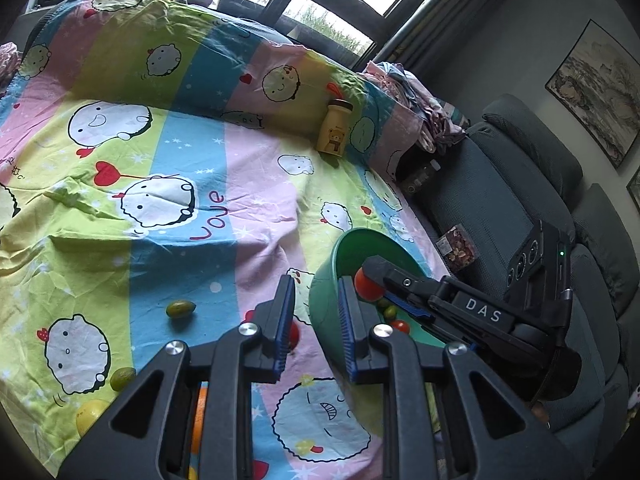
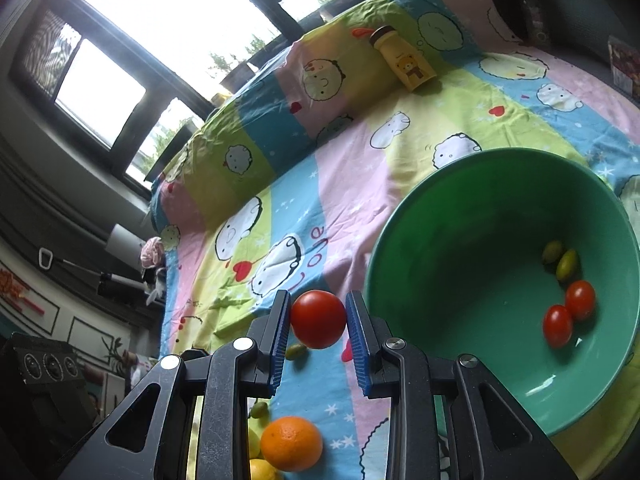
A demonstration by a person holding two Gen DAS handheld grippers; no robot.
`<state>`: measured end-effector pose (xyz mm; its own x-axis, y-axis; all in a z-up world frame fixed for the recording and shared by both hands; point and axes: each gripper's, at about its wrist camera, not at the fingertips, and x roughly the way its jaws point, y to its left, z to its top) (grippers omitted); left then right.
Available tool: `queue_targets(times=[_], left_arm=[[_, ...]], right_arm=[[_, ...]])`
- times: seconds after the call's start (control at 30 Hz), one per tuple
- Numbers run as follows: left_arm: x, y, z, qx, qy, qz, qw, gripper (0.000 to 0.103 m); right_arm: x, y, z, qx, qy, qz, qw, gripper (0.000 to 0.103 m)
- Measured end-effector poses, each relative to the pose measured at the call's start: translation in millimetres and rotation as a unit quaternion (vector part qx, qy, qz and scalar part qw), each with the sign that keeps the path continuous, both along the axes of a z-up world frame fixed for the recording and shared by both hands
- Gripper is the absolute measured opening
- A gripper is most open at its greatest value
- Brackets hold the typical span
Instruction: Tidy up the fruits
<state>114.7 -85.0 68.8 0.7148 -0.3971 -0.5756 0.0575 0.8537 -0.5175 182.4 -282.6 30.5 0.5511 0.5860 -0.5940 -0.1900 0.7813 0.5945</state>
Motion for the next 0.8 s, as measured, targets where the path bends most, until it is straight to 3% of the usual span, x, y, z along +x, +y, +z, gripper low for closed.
queue_targets(times=[0.1,0.23,0.43,0.53,0.8], left_arm=[[7,-14,-2,0.040,0.001,0.001,0.9992,0.020],[16,-16,-19,0.075,0.039,-0.003,0.9964,0.020],[18,-30,-56,0.160,0.096,-0.025,0.9821,0.023],[27,-22,-77,0.191,0.141,0.007,0.9713,0.024],[33,0,-100,0.203,0.182,0.037,0.9615,0.026]], right_arm=[[2,-11,-3,0.003,0.004,-0.013,1.000,0.030],[6,-24,-8,0.012,0.016,-0.030,0.999,0.030],[6,-37,-9,0.023,0.015,-0.046,0.999,0.030],[7,-39,-10,0.024,0.018,-0.050,0.998,0.030],[6,-43,-10,0.026,0.018,-0.055,0.998,0.030]])
